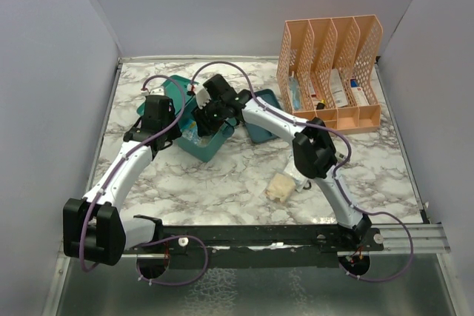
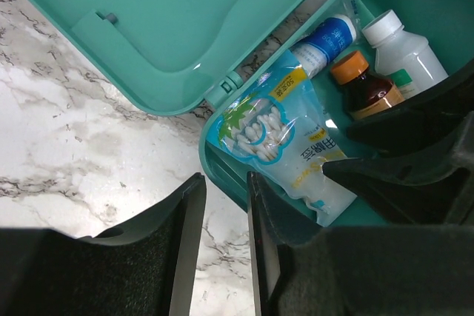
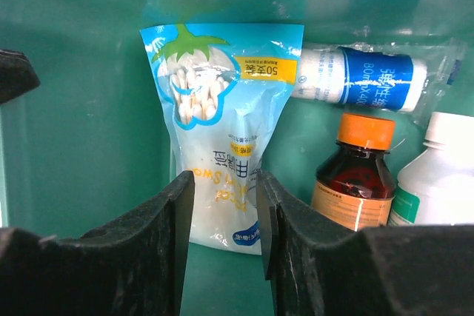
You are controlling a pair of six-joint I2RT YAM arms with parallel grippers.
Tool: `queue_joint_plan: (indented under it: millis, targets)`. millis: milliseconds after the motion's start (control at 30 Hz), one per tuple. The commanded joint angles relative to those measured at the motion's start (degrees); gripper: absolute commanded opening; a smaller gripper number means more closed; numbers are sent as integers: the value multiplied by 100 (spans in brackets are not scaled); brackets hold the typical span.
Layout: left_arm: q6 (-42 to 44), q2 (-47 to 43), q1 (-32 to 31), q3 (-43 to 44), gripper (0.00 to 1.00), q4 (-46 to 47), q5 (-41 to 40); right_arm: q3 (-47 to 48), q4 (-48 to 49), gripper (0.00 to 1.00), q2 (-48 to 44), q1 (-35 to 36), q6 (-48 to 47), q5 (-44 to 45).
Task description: Organize the medicine kit
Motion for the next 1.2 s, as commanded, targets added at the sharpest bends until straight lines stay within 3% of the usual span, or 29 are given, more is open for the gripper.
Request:
queue_joint_plan:
  millis: [0, 233, 433, 633, 867, 1033, 1167]
  targets:
    - [38, -12, 11, 125, 31, 81, 46, 309, -42, 41, -366, -27, 282, 201]
    - [199, -65, 6, 124, 24, 72, -38, 515, 132, 43, -632, -124, 648, 572]
    - [417, -213, 7, 359, 38, 51, 0, 262, 545, 43, -1359, -286, 1145, 1144]
    - [661, -584, 7, 615, 52, 121, 24, -721, 881, 42, -2418, -365, 1674, 2033]
    - [1238, -1256, 7, 795, 61, 452, 185, -2304, 560, 42, -3887, -408, 2741, 3939]
    - [1641, -1536, 6, 916, 68, 1066, 632, -3584, 24, 42, -4904, -462, 3749, 4818]
    - [1493, -1561, 8, 1037, 77, 1445, 1229, -4473, -710, 43, -5428, -497, 4683, 5097]
